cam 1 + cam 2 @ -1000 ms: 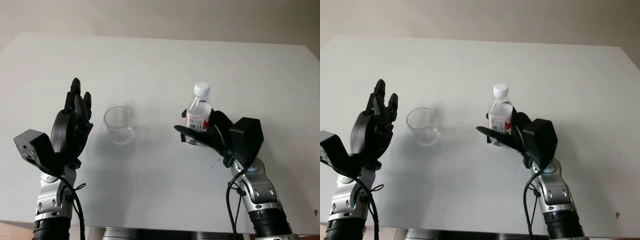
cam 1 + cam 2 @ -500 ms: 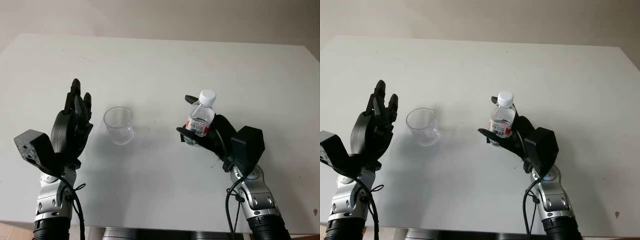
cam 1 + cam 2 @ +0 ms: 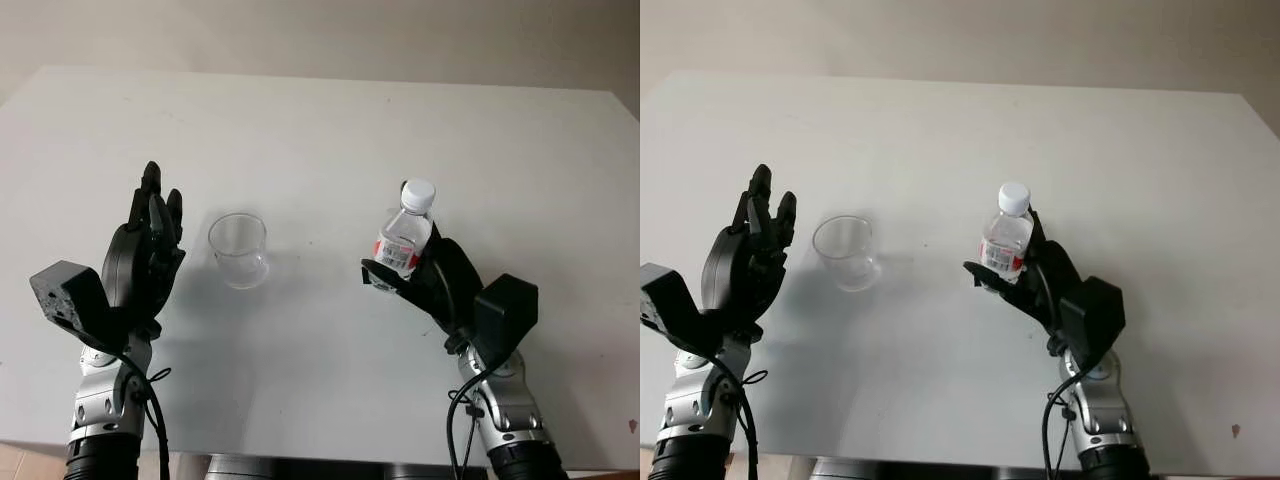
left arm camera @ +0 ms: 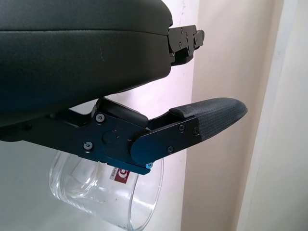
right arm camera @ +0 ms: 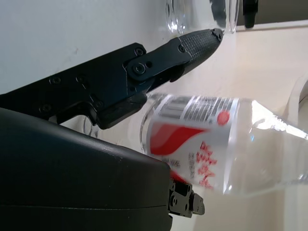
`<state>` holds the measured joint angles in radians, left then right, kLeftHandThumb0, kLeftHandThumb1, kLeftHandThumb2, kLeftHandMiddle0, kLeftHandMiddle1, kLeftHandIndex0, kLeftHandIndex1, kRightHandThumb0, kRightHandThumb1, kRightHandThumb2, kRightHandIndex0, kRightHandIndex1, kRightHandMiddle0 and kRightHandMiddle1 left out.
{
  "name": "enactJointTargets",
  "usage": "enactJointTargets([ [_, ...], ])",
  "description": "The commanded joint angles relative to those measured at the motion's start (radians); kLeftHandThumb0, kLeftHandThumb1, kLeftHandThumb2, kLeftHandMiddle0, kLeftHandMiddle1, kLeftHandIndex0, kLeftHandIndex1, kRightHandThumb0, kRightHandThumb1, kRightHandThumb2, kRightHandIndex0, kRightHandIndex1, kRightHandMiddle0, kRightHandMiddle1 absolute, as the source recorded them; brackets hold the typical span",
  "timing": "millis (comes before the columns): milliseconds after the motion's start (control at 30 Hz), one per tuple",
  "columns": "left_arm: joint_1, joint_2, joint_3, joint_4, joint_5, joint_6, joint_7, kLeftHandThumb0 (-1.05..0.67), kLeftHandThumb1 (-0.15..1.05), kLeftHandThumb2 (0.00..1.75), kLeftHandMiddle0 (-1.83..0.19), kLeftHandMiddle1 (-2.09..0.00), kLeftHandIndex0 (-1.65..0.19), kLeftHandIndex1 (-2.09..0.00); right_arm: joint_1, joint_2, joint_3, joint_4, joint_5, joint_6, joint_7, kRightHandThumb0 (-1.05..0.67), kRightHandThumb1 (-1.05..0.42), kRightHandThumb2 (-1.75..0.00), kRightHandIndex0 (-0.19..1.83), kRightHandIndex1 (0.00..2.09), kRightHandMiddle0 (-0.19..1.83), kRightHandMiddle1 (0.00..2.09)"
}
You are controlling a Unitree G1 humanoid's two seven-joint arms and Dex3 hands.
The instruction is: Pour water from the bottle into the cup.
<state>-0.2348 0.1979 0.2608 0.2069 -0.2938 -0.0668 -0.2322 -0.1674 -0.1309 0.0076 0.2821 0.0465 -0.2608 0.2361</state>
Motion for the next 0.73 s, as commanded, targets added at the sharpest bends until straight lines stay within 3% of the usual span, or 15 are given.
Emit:
enactJointTargets([
  [0, -0.017, 0.0, 0.001, -0.001, 0.0, -0.007, 0.001, -0.82, 1.05, 0.75, 0.07, -0.05, 0.12, -0.05, 0.004, 0.018, 0.006, -0.015, -0.009, -0.036, -0.014, -0.88, -0.94, -0.06, -0.19, 0.0, -0.19, 0.0],
  [300, -0.022, -0.002, -0.001, 0.015, 0.0, -0.022, -0.004, -0.82, 1.05, 0.76, 0.07, -0.05, 0.12, -0.05, -0.01, 0.066, 0.004, -0.041, 0.0, -0.075, -0.062, -0.87, -0.92, -0.05, -0.19, 0.0, -0.19, 0.0],
  [700, 0.014, -0.003, -0.003, -0.027, -0.008, -0.024, -0.007, -0.82, 1.05, 0.75, 0.07, -0.05, 0.11, -0.06, -0.06, 0.129, 0.002, 0.058, 0.003, -0.132, -0.119, -0.89, -0.93, -0.05, -0.19, 0.0, -0.19, 0.0],
])
